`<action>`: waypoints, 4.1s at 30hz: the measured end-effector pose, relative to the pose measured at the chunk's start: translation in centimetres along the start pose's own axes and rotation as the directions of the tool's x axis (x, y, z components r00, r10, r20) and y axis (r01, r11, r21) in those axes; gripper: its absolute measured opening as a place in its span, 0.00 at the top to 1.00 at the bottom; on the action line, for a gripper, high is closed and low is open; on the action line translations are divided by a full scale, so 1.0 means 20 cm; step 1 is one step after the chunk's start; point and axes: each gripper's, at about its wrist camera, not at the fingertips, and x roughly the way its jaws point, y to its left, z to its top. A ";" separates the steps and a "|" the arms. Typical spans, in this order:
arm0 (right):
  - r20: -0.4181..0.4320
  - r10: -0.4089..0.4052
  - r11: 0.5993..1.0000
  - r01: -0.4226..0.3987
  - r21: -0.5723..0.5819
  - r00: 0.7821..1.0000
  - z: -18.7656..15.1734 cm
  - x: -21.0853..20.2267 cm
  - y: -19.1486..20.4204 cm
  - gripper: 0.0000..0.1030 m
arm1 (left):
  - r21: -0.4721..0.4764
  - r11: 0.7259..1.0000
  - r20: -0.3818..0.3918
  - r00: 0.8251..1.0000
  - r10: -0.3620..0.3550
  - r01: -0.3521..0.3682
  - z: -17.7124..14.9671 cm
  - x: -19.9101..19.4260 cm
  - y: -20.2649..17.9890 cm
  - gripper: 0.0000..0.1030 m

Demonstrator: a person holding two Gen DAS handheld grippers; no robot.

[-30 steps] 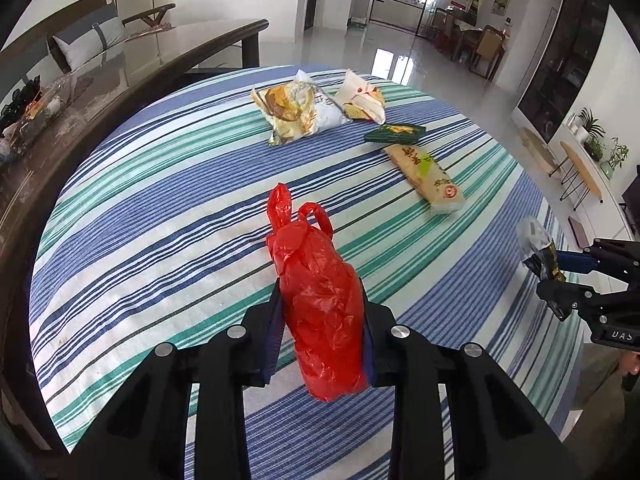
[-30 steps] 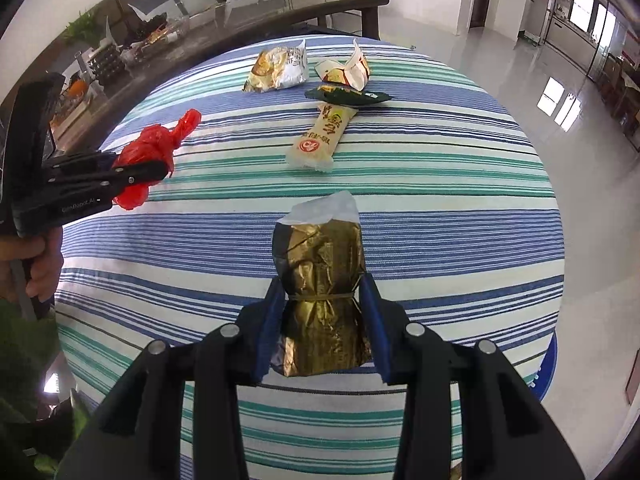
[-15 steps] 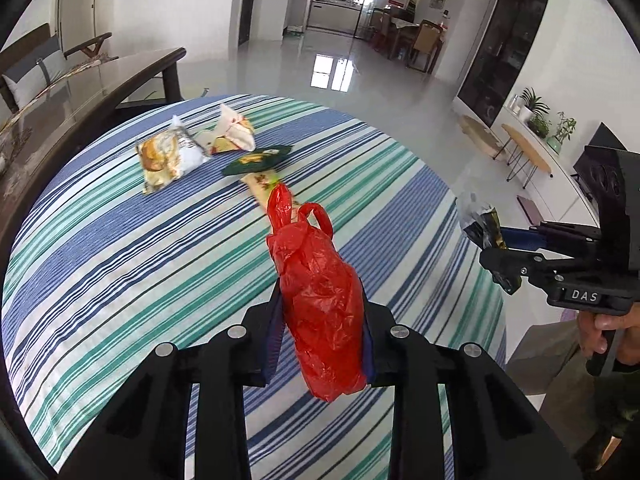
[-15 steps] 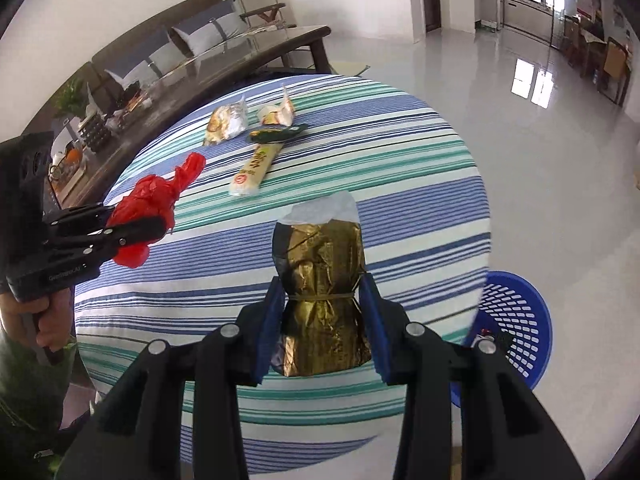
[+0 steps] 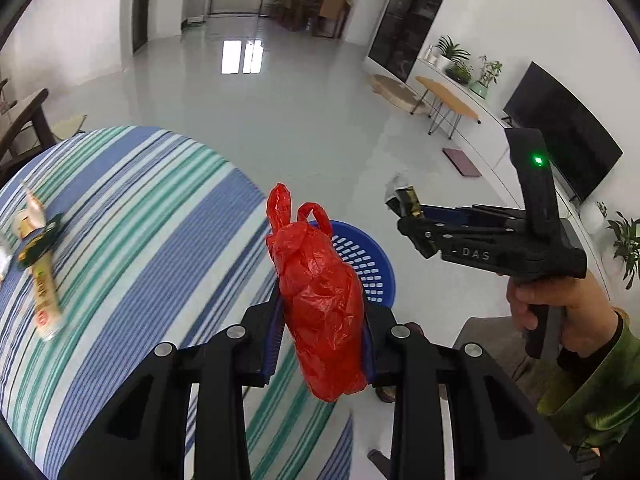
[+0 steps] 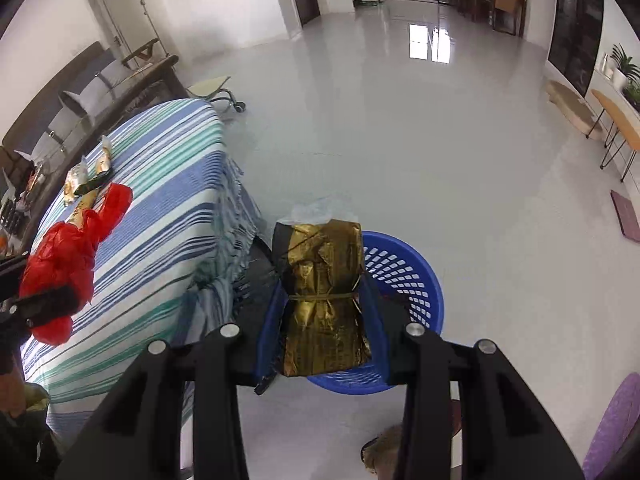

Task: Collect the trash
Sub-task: 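Carry the red bag and gold packet over the blue wastebasket with both tools, then open both tools to drop the items and move back over the table, then grasp the long cream-coloured snack bar packet with the right tool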

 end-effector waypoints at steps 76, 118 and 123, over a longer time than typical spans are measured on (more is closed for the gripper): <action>-0.099 0.119 0.896 -0.150 -0.419 0.988 -0.02 0.35 1.68 0.10 | -0.404 0.765 -0.053 0.847 0.528 -0.502 -0.93 -0.63 1.41 0.05; 0.008 0.073 0.922 -0.065 -0.381 0.997 -0.11 0.39 1.52 0.12 | -0.405 0.764 -0.052 0.847 0.529 -0.502 -0.93 -0.62 1.42 0.05; 0.000 0.071 0.918 -0.065 -0.390 0.997 -0.11 0.40 1.53 0.05 | -0.405 0.764 -0.052 0.847 0.530 -0.503 -0.93 -0.63 1.42 0.05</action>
